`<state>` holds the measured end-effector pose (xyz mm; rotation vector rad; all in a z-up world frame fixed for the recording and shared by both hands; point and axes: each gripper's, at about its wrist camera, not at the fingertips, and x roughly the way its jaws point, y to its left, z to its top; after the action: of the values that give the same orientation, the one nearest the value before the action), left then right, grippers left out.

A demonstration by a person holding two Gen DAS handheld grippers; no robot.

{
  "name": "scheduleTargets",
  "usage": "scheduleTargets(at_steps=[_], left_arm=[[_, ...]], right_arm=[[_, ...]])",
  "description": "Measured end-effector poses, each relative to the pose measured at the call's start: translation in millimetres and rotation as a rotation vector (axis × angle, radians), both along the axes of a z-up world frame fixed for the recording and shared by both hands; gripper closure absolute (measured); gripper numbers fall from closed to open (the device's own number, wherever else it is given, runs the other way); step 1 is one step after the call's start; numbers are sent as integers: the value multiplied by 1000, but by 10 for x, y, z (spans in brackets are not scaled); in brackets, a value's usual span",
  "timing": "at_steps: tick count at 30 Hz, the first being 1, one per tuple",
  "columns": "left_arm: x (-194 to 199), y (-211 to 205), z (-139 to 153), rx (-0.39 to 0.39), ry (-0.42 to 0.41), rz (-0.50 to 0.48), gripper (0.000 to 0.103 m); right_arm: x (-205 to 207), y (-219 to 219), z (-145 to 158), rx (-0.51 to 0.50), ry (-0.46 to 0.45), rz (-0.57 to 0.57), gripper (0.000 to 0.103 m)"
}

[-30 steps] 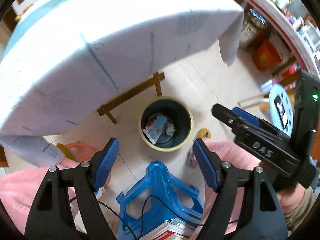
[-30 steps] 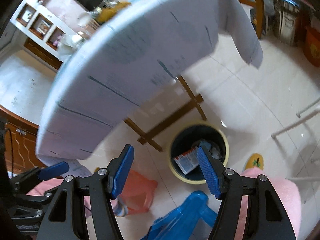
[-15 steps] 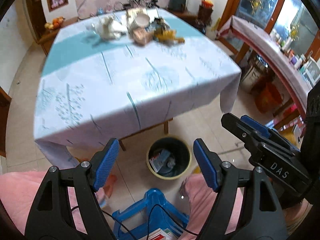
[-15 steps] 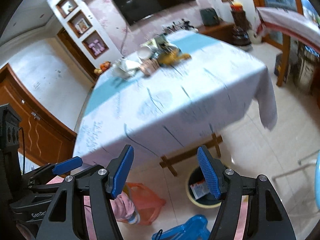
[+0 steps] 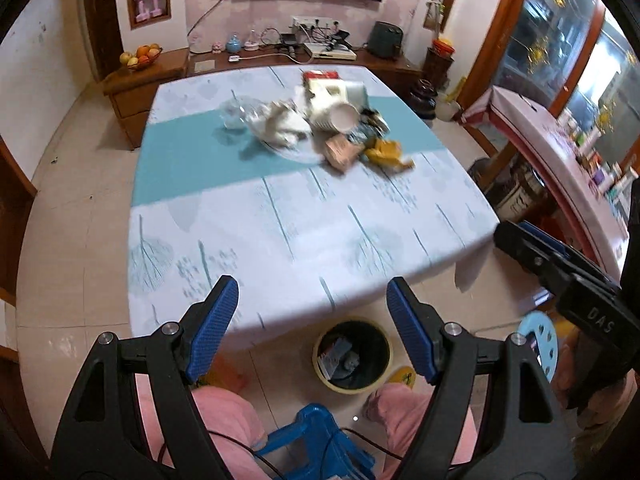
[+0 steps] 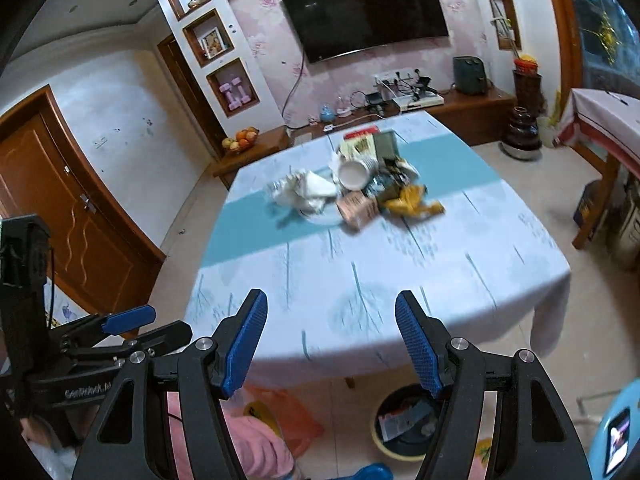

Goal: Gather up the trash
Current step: 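Move both open tools back toward the remaining trash on the table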

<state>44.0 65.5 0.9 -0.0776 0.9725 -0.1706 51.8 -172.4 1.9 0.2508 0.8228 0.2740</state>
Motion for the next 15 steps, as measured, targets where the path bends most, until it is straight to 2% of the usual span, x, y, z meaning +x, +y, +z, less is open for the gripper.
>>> scheduleTargets(at_steps=[7, 12, 15], left_arm=[[870, 408, 190, 6, 0, 63, 29], [1704, 660, 72, -60, 62, 105, 29], [2157, 728, -99, -109, 117, 117, 29]], right_arm=[[967, 157, 266, 33, 47, 32, 35], [1758, 222, 155, 66, 94, 24, 35], [2207, 227, -66, 83, 145, 7, 35]])
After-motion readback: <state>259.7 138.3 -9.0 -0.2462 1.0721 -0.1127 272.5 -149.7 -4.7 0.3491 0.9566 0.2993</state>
